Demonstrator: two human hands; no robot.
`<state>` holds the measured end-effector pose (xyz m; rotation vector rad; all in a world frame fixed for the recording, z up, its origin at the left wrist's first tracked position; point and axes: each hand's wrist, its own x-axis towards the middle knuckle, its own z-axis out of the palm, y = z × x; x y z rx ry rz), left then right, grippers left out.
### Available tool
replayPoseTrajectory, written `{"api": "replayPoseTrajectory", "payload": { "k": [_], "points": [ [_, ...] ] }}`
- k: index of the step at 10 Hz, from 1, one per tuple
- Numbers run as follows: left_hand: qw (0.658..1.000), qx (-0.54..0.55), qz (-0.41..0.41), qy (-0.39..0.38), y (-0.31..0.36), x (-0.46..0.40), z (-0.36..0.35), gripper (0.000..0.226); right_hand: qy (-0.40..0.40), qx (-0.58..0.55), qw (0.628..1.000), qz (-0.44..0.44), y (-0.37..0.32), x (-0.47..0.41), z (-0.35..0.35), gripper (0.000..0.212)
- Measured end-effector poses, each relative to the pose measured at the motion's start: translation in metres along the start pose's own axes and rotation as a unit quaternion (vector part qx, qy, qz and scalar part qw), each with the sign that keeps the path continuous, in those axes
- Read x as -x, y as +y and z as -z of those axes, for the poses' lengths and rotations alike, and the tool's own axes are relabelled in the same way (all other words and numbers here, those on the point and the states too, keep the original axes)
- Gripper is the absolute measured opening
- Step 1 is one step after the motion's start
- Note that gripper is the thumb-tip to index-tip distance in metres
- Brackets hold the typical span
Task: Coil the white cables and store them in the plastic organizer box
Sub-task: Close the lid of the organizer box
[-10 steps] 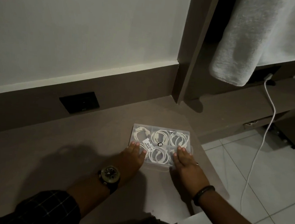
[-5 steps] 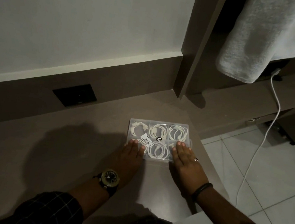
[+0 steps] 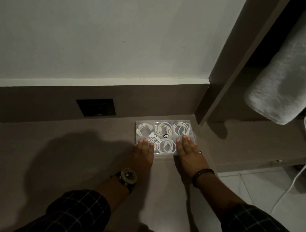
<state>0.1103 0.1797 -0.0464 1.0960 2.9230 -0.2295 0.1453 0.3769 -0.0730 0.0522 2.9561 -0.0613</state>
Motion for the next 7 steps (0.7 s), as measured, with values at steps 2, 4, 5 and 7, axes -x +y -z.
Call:
{"api": "replayPoseTrajectory", "payload": {
  "k": [2,4,5,7],
  "points": [
    [0.999,0.015,0.033,0.023,-0.009,-0.025,-0.009,0.037,-0.004,-0.006,1.0,0.006,0.009,-0.031,0.004,0.068],
    [0.997,0.061,0.052,0.003,-0.007,-0.035,-0.015,0.053,-0.02,-0.014,1.0,0.01,0.015,-0.049,0.009,0.066],
    [0.994,0.086,0.07,0.012,-0.007,-0.037,-0.014,0.046,-0.029,-0.016,0.999,0.008,0.015,-0.048,0.011,0.064],
    [0.981,0.174,0.073,-0.051,-0.023,-0.037,-0.003,0.075,-0.021,-0.023,0.999,-0.009,0.009,-0.049,0.035,0.056]
  ]
}}
